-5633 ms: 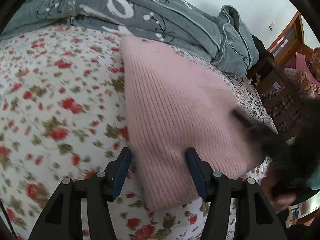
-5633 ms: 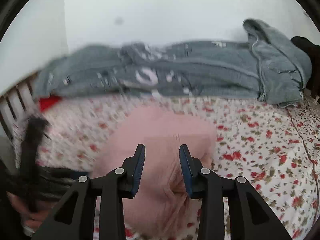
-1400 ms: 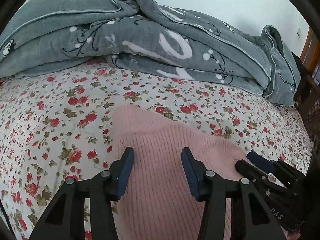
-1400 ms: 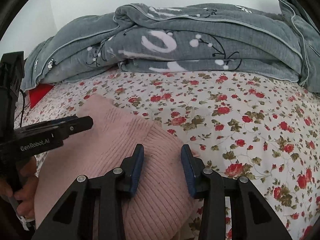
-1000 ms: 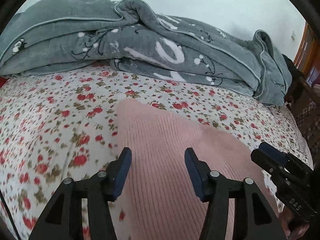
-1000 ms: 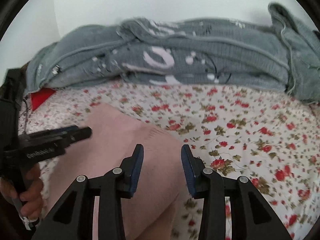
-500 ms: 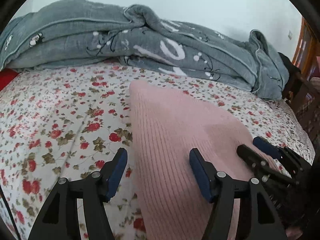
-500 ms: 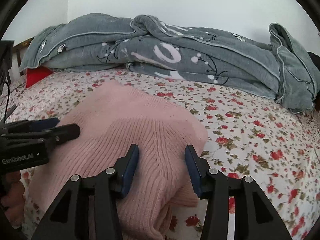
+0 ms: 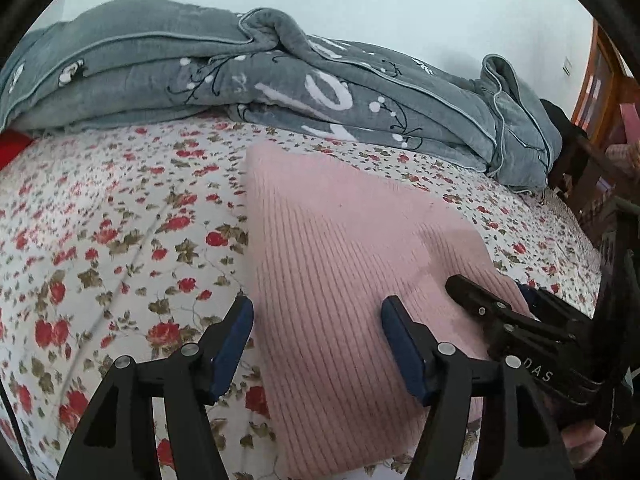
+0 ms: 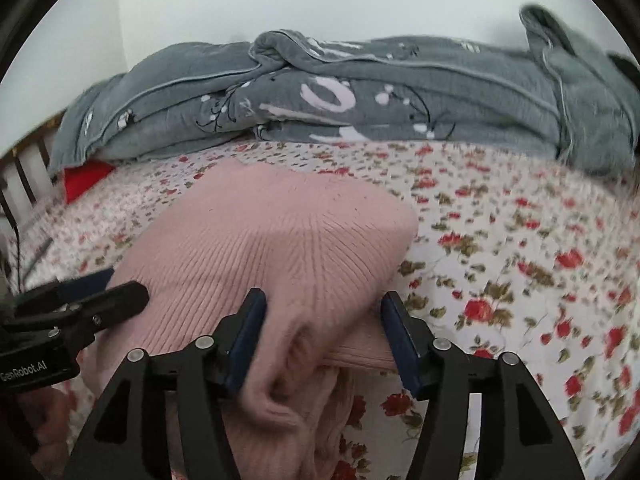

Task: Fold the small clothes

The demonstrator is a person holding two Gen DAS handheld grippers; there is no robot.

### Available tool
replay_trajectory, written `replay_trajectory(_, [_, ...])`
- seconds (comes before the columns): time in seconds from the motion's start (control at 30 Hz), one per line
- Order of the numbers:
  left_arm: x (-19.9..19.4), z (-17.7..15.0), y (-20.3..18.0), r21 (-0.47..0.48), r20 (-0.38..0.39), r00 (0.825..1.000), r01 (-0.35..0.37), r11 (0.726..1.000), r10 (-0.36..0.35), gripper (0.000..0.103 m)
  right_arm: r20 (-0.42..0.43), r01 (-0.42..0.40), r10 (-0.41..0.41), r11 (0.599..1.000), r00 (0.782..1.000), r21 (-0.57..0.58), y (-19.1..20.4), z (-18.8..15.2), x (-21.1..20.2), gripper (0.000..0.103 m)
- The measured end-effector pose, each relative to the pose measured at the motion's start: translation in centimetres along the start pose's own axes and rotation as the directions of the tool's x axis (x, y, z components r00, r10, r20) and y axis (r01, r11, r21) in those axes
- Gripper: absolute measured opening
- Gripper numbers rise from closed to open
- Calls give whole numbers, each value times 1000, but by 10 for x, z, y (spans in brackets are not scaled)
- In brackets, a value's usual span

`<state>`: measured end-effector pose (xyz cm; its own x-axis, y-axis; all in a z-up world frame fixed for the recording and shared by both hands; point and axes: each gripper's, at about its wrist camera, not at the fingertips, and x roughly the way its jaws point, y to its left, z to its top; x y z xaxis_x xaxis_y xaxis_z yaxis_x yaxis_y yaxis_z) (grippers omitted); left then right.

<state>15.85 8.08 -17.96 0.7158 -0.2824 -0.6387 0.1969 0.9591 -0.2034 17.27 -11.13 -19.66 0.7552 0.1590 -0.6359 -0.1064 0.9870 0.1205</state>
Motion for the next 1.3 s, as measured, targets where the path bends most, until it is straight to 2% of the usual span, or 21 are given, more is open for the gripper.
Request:
replay_trajectory(0.27, [-3, -1, -3, -15, -2, 1000, -13, 1000, 13, 66, 1, 38, -38, 998, 999, -40, 7, 2, -8, 60])
replay_trajectory(0.67, [-31, -19, -19, 3, -19, 1000, -21, 1000, 21, 62, -14, 68, -69, 996, 998, -51, 6, -2, -48, 60])
replay_trajectory(0.9, [-67, -30, -28, -11, -12, 1000, -24, 1000, 24, 62, 4, 84, -84, 995, 996, -47, 1, -9, -94, 60])
replay_trajectory(1.17, [-122, -20, -51, -14, 20, 1000, -23, 1000, 23, 64, 72, 91, -89, 995, 993, -28, -5, -2, -173, 60])
replay_trajectory(1.27, [-139, -20, -56, -24, 31, 998, -55, 998, 55, 64, 94, 108, -105, 994, 990, -19, -4, 1, -202, 72])
replay_trajectory(1.3, [-147, -20, -59, -23, 37, 997, -72, 997, 73, 65, 99, 111, -108, 994, 989, -19, -4, 1, -208, 79])
